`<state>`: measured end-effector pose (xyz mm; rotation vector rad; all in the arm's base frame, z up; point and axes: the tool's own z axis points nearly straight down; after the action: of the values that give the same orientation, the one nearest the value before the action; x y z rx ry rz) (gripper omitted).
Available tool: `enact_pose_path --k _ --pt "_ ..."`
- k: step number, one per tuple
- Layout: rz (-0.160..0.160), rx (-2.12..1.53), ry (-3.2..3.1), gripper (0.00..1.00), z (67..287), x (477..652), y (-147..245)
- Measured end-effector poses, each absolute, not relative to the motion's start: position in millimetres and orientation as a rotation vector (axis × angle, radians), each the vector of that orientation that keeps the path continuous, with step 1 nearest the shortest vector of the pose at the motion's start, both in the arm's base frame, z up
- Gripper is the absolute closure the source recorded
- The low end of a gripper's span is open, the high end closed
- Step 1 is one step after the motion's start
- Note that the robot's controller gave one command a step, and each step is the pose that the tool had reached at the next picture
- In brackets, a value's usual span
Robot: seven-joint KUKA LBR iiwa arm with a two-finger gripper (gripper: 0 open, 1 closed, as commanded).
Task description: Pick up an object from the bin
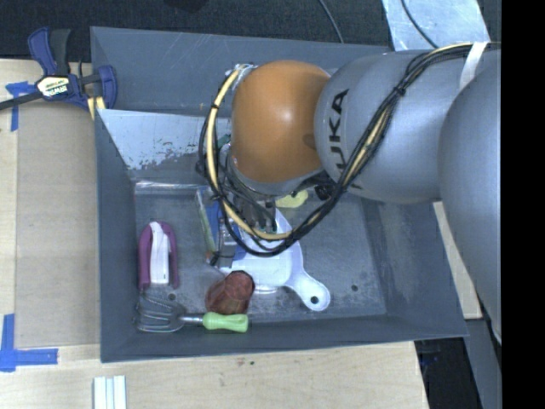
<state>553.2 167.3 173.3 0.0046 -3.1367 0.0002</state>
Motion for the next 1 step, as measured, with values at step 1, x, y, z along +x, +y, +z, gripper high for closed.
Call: enact_pose_path --k 1 --pt "-0.002 -0.001 -3.144 0.0 177.4 555.3 166.5"
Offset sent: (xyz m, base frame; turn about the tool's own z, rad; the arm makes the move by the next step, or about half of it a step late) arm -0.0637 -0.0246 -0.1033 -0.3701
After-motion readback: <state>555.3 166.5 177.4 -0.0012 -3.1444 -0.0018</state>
